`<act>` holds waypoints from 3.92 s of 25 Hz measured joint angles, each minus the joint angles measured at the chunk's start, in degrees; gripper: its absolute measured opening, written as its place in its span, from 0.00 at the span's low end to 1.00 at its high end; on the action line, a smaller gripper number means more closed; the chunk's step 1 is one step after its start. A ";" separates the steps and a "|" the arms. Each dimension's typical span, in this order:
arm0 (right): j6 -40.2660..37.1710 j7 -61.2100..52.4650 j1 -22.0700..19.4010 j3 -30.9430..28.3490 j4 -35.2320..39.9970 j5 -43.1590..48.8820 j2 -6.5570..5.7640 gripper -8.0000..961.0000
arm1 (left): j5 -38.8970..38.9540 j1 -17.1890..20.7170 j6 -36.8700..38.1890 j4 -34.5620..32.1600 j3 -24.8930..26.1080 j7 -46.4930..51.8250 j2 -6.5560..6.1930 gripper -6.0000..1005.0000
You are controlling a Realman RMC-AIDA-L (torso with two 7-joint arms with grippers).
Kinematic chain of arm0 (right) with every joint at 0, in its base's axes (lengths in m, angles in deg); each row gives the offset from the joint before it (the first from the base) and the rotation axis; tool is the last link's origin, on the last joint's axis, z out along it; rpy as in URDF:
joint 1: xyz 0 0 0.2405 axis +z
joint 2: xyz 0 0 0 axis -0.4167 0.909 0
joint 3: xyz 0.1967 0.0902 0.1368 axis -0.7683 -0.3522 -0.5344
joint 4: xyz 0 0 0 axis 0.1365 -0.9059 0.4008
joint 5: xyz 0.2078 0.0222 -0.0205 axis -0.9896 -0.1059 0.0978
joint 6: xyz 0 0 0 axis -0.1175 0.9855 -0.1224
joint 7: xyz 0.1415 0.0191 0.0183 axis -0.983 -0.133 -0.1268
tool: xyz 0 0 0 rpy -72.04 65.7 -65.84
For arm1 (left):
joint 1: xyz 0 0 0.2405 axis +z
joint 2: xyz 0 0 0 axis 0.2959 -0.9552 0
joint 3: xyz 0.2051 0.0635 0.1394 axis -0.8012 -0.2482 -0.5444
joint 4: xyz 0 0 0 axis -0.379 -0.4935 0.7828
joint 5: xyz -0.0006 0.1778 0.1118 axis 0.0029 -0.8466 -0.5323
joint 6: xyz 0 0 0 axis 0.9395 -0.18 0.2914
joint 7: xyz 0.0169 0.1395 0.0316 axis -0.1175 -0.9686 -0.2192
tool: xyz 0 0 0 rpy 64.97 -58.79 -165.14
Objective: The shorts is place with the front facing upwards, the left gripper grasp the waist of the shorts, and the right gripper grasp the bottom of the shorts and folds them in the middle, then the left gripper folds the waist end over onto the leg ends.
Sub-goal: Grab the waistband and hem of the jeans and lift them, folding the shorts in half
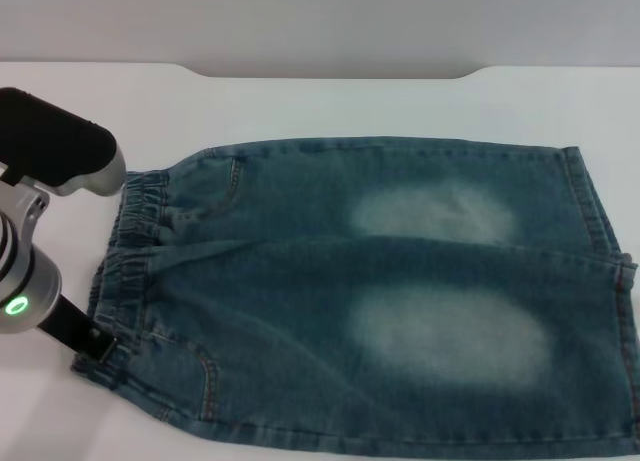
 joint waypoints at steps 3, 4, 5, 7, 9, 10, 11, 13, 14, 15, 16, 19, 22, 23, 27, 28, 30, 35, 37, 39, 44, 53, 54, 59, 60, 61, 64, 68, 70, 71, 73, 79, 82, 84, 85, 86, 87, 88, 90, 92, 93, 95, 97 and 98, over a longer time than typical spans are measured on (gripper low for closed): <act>1.69 -0.88 -0.16 0.75 -0.63 -0.05 0.02 0.63 | -0.12 -0.03 -0.59 1.29 0.08 -0.29 0.00 0.09; 2.05 -1.22 -0.20 1.20 -0.67 -0.07 0.05 0.63 | -0.14 -0.06 -0.64 1.51 0.08 -0.33 0.00 0.08; 2.18 -1.70 -0.29 1.75 -0.71 -0.07 0.05 0.63 | -0.14 -0.06 -0.64 1.51 0.08 -0.33 0.00 0.06; 2.46 -2.47 -0.43 2.60 -0.76 -0.04 0.01 0.63 | -0.27 -0.37 -0.72 1.92 0.18 -0.82 0.00 0.05; 3.06 -3.18 -0.64 3.43 -0.78 0.10 0.00 0.63 | -0.40 -0.49 -0.81 2.27 0.22 -1.04 0.00 0.05; 3.44 -3.47 -0.85 3.83 -0.78 0.18 0.00 0.63 | -0.48 -0.51 -0.84 2.45 0.22 -1.07 0.00 0.05; 3.75 -3.79 -1.14 4.32 -0.78 0.23 0.00 0.63 | -0.53 -0.54 -0.85 2.55 0.22 -1.09 0.00 0.05; 4.25 -4.47 -2.00 5.27 -0.84 0.29 0.01 0.63 | -0.59 -0.57 -0.85 2.63 0.22 -1.12 0.00 0.05; 4.48 -4.69 -2.49 5.61 -0.89 0.38 0.00 0.63 | -0.60 -0.60 -0.83 2.64 0.22 -1.12 0.00 0.05; 4.67 -4.80 -2.83 5.78 -0.92 0.53 0.00 0.63 | -0.61 -0.64 -0.72 2.65 0.22 -1.13 0.00 0.05; 4.87 -4.88 -3.15 5.84 -0.94 0.75 0.00 0.63 | -0.61 -0.68 -0.59 2.63 0.22 -1.14 0.00 0.05; 5.17 -4.93 -4.12 5.95 -0.82 1.27 0.08 0.63 | -0.62 -0.85 -0.34 2.32 0.22 -1.21 0.00 0.05; 5.17 -4.94 -5.19 6.32 -0.22 1.66 0.12 0.63 | -0.62 -0.99 -0.22 2.24 0.14 -1.24 0.00 0.04; 5.15 -4.94 -5.39 6.40 -0.12 1.78 0.13 0.63 | -0.62 -1.04 -0.21 2.24 0.11 -1.24 0.00 0.04; 4.69 -4.96 -5.74 7.07 0.32 1.90 0.15 0.63 | -0.62 -1.32 -0.19 2.15 -0.14 -1.25 0.00 0.04; 4.57 -4.96 -5.75 7.33 0.52 1.92 0.15 0.63 | -0.62 -1.33 -0.19 2.15 -0.17 -1.25 0.00 0.04; 4.46 -4.97 -5.84 7.68 0.87 1.97 0.15 0.63 | -0.62 -1.36 -0.19 2.12 -0.21 -1.25 0.00 0.04; 4.18 -4.98 -6.10 8.14 1.94 1.98 0.15 0.63 | -0.62 -1.69 -0.19 1.89 -0.22 -1.25 0.00 0.04; 4.00 -4.99 -6.15 8.58 2.55 1.98 0.15 0.63 | -0.61 -1.99 -0.19 1.58 -0.22 -1.25 0.00 0.04; 3.69 -4.99 -6.22 9.03 3.18 1.94 0.15 0.62 | -0.61 -2.42 -0.19 1.12 -0.22 -1.25 0.00 0.04; 2.66 -4.99 -6.28 9.60 4.85 1.55 0.24 0.58 | -0.61 -3.20 -0.02 0.06 -0.22 -1.25 0.00 0.04; 2.09 -4.55 -6.30 10.85 5.40 1.31 0.11 0.52 | -0.61 -3.57 0.15 -0.14 -0.22 -1.24 0.00 0.05; 2.25 -4.05 -6.20 10.88 5.41 1.00 0.04 0.52 | -0.61 -3.59 0.16 -0.15 -0.22 -1.25 0.00 0.05; 2.96 -1.62 -5.69 11.38 5.95 -1.06 -0.11 0.44 | -0.61 -3.65 0.16 -0.16 -0.22 -1.25 0.00 0.05; 3.18 -1.40 -5.51 11.68 6.09 -1.21 -0.15 0.42 | -0.61 -3.65 0.16 -0.16 -0.22 -1.25 0.00 0.05; 3.29 -1.37 -5.36 11.88 6.15 -1.21 -0.19 0.40 | -0.61 -3.65 0.16 -0.16 -0.22 -1.25 0.00 0.05; 3.55 -1.00 -5.11 12.24 6.24 -1.19 -0.26 0.33 | -0.61 -3.78 0.17 -0.16 -0.30 -1.24 0.06 0.05; 3.60 -0.63 -4.99 12.23 6.26 -1.33 -0.29 0.22 | -0.61 -3.80 0.17 -0.16 -0.31 -1.24 0.13 0.05; 3.61 -0.59 -4.99 12.15 6.14 -1.38 -0.29 0.14 | -0.61 -3.80 0.16 -0.16 -0.31 -1.24 0.18 0.05; 3.61 -0.52 -4.98 12.07 6.01 -1.40 -0.29 0.09 | -0.61 -3.80 0.17 -0.16 -0.31 -1.25 0.18 0.05; 3.61 -0.20 -4.97 11.85 5.52 -1.41 -0.29 0.05 | -0.62 -3.79 0.30 -0.15 -0.31 -1.24 0.18 0.05; 2.90 0.49 -4.89 11.69 2.69 -1.50 -0.23 0.04 | -0.61 -3.39 1.42 0.30 0.10 -1.24 0.10 0.05; 1.55 1.12 -4.85 11.51 0.65 -1.50 -0.21 0.04 | -0.61 -3.25 2.00 0.40 0.14 -1.24 0.06 0.05; 0.27 1.49 -4.85 11.48 -0.71 -1.50 -0.21 0.04 | -0.62 -3.12 3.13 0.46 0.24 -1.25 0.02 0.05; -0.43 1.67 -4.88 11.48 -1.24 -1.50 -0.20 0.04 | -0.69 -2.86 4.14 0.84 0.58 -1.24 0.01 0.05; -1.34 1.98 -4.98 11.49 -1.76 -1.51 -0.19 0.04 | -0.69 -2.62 4.74 1.15 0.88 -1.24 0.01 0.05; -2.20 2.32 -5.13 11.48 -2.11 -1.47 -0.18 0.04 | -0.69 -2.62 4.74 1.15 0.88 -1.24 0.01 0.05; -3.57 2.80 -5.32 11.49 -2.46 -1.32 -0.17 0.04 | -0.71 -2.05 6.18 1.96 1.63 -1.24 0.00 0.05; -5.92 3.56 -5.43 11.49 -2.57 -1.13 -0.17 0.04 | -0.73 -1.04 8.78 3.18 2.54 -1.24 0.00 0.05; -9.07 4.63 -5.56 11.48 -2.59 -1.08 -0.17 0.04 | -0.73 -1.04 8.78 3.18 2.54 -1.24 0.00 0.05; -11.22 5.50 -5.71 11.50 -2.56 -1.08 -0.16 0.04 | -0.73 -1.04 8.78 3.18 2.54 -1.24 0.00 0.05; -15.10 6.61 -6.04 11.72 -2.31 -1.14 -0.08 0.04 | -0.75 -0.06 12.10 3.97 2.90 -1.24 0.00 0.05; -18.99 7.34 -6.45 12.08 -2.08 -1.26 0.01 0.04 | -0.77 0.39 14.43 4.03 2.92 -1.24 0.00 0.05; -20.94 7.69 -6.65 12.26 -2.00 -1.34 0.03 0.04 | -0.77 0.39 14.43 4.03 2.92 -1.24 0.00 0.05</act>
